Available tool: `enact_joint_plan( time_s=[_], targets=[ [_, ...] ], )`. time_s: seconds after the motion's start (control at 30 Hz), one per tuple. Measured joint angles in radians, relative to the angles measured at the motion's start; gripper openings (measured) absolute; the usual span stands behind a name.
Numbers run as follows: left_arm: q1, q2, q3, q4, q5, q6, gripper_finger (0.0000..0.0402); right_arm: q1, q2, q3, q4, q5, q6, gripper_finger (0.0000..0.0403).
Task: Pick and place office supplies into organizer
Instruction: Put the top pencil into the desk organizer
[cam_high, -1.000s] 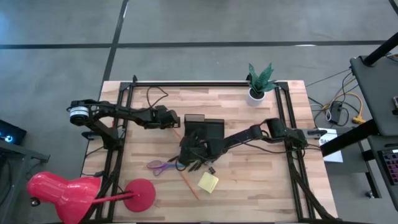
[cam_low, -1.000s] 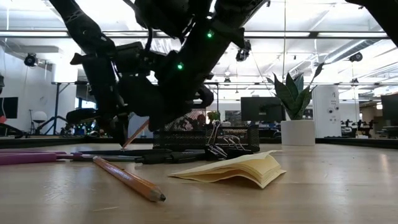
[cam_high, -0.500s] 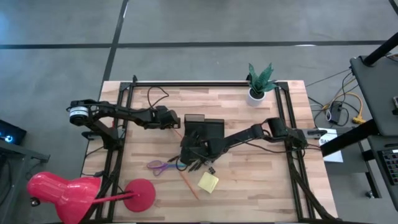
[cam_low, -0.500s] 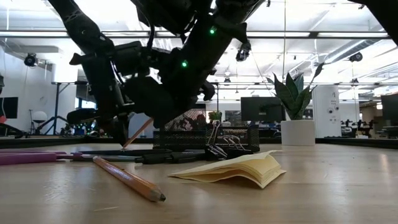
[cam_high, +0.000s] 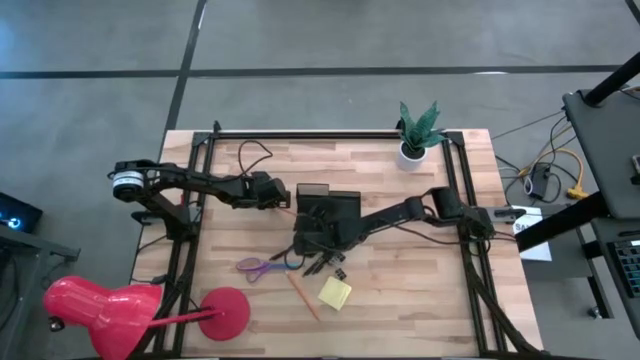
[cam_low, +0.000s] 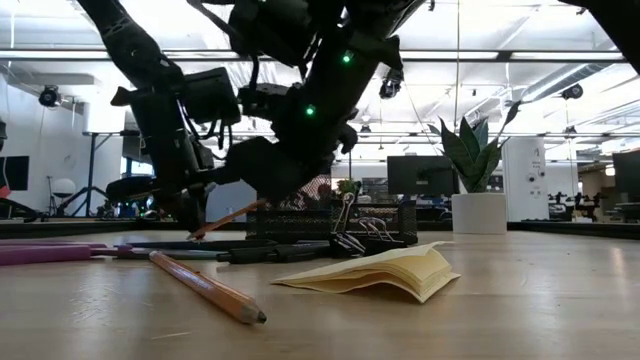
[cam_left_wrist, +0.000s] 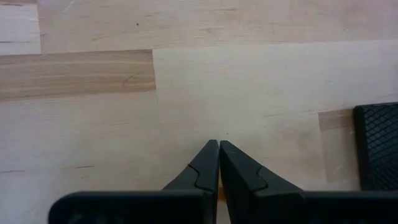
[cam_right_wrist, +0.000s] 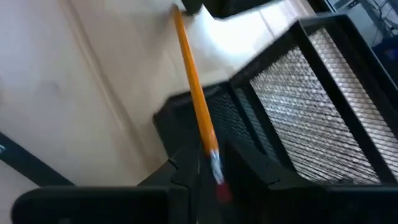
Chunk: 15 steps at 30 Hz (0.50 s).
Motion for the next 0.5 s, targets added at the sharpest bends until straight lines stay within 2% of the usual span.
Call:
enact_joint_plan(
  time_s=[0.23,0.5],
  targets=[
    [0.0,0.0,-0.004,0.009,-0.003,-0.001,0.0,-0.004,-0.013,0.0,-0.145,0.024,0.003,0.0092],
    [0.001,0.0,-0.005,0.011,-0.006,-0.002,0.0,-0.021,-0.019,0.0,-0.191,0.033,0.004,0.0113]
  ],
)
